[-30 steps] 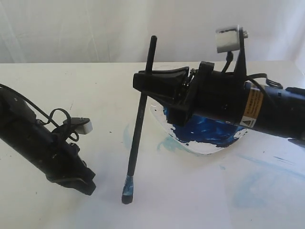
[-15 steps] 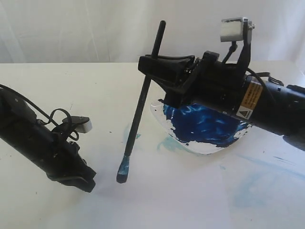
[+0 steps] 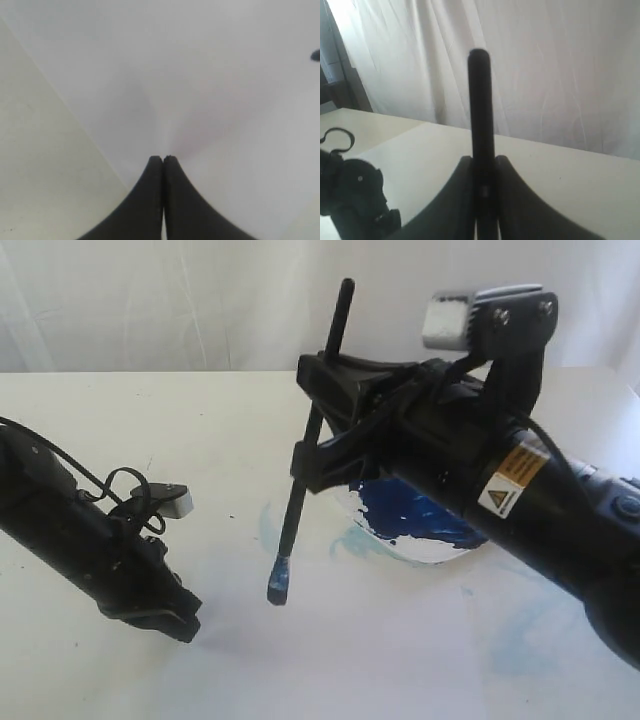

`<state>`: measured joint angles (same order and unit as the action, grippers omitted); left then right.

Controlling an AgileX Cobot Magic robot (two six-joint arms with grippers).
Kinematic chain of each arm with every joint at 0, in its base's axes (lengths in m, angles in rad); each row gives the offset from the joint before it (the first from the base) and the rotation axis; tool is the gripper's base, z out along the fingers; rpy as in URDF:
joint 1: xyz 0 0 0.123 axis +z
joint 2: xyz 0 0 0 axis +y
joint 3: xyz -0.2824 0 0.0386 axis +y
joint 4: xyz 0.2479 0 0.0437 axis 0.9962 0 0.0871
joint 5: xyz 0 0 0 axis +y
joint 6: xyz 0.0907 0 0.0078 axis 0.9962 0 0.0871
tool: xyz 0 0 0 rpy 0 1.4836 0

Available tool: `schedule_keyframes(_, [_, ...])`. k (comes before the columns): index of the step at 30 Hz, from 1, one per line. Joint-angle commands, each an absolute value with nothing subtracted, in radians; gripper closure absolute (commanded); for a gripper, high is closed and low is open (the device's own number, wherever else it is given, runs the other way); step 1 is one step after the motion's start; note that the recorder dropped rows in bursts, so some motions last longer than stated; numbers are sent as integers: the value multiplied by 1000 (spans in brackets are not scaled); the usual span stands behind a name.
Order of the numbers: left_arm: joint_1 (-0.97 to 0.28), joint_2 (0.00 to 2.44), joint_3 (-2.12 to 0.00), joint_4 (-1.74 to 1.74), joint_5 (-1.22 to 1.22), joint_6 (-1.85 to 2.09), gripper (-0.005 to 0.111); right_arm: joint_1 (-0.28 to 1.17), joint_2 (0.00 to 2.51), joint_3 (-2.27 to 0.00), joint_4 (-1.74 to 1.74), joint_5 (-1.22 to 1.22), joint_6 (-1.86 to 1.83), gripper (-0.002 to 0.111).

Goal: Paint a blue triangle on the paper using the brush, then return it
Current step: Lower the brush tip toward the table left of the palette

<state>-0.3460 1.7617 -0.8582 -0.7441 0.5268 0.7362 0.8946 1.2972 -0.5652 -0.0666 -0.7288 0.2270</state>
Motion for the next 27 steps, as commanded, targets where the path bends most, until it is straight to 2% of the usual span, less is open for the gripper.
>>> schedule_keyframes(1, [-351, 1794, -857, -765, 544, 738, 107, 932, 1311, -554, -93, -742, 186, 108])
schedule_keyframes(13, [-351, 1803, -861, -765, 552, 738, 107, 936, 1313, -554, -98, -742, 186, 108])
schedule_keyframes(27, [-351, 1803, -861, -754, 548, 738, 107, 936, 1424, -558, -246, -872, 293, 108])
